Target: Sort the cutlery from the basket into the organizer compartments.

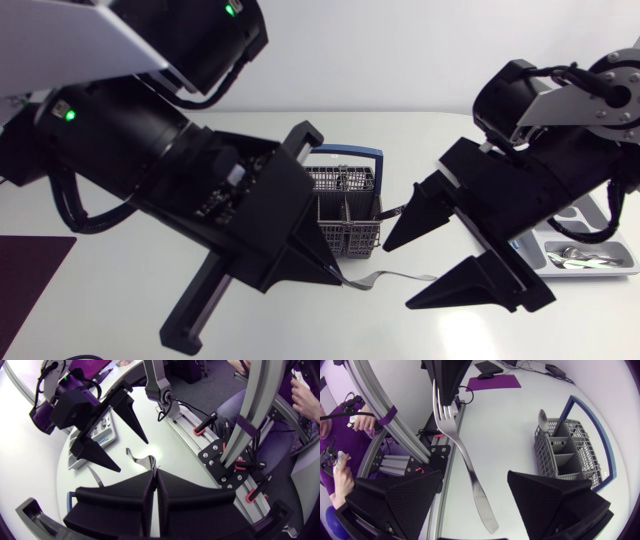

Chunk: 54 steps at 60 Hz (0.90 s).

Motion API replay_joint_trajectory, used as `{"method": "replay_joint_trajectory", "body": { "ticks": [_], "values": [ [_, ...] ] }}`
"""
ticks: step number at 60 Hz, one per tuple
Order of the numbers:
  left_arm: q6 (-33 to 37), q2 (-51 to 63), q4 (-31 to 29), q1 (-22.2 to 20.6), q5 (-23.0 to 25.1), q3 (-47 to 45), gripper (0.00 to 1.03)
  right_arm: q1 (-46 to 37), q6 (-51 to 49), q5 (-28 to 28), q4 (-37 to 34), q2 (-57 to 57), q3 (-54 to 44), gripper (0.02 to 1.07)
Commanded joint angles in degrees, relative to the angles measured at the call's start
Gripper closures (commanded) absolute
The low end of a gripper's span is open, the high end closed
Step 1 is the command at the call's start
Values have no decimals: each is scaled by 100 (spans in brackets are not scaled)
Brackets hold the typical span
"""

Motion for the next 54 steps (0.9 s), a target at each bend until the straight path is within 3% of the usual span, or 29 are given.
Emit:
{"method": "replay_joint_trajectory", "body": {
  "ticks": [1,16,24,35,42,45,54],
  "values": [
    [283,-49,110,-54,67,-172,100,156,-255,-136,-232,240,292,12],
    [477,-58,356,-71,76,-339,100,323,-1064,-382,-1198,943,687,33],
    [547,-67,462,-80,94,-392,100,349,-1205,-488,-1436,1198,766,58],
    [565,-111,550,-159,102,-418,100,349,-1600,-585,-1919,1374,889,63],
    [556,-146,550,-186,111,-418,100,358,-1767,-593,-2121,1392,916,72],
    [547,-146,576,-194,111,-418,100,375,-1925,-611,-2288,1427,933,83],
    [556,-164,585,-212,111,-436,100,410,-1952,-629,-2332,1453,942,97]
  ]
}}
